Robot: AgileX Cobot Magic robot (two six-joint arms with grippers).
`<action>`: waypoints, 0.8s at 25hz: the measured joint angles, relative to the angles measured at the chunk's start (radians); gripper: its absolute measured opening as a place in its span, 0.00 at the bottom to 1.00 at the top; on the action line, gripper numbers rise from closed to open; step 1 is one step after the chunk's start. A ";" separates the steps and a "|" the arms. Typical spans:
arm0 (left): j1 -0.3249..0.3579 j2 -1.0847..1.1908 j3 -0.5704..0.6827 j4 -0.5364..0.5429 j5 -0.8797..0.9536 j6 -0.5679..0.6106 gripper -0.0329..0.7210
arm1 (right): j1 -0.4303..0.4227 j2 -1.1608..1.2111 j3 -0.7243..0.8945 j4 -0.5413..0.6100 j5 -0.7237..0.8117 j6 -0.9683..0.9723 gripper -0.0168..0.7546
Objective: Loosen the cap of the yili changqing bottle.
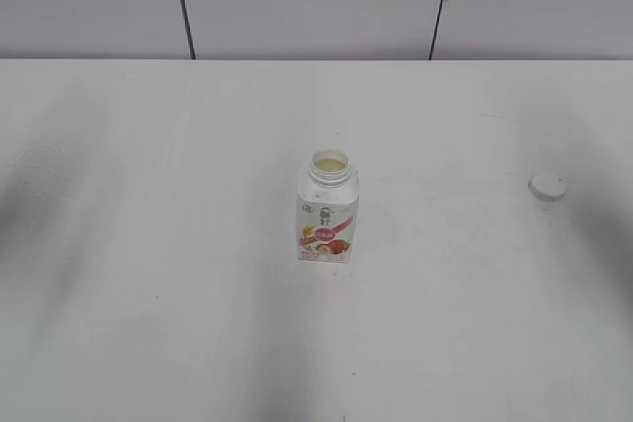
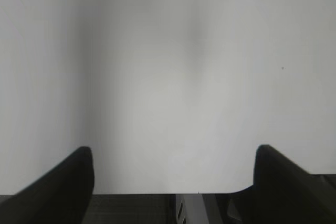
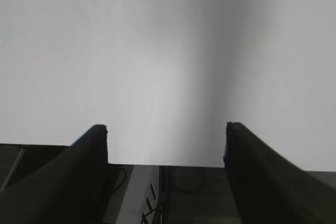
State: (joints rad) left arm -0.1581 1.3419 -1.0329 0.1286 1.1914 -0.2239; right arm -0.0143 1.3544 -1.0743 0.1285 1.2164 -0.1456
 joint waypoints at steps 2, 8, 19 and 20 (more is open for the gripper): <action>0.000 -0.117 0.081 -0.001 -0.012 0.000 0.78 | 0.000 -0.083 0.051 0.000 0.000 0.000 0.73; 0.000 -0.455 0.266 -0.009 -0.004 0.000 0.77 | 0.000 -0.348 0.168 0.000 0.001 0.000 0.73; 0.000 -0.973 0.369 -0.018 0.010 0.076 0.77 | 0.000 -0.853 0.394 0.006 0.004 0.000 0.73; 0.000 -1.009 0.369 -0.025 0.008 0.095 0.77 | 0.000 -0.879 0.412 0.006 0.004 0.000 0.73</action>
State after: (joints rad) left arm -0.1581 0.3329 -0.6641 0.1035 1.1990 -0.1289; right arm -0.0143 0.4754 -0.6622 0.1345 1.2203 -0.1452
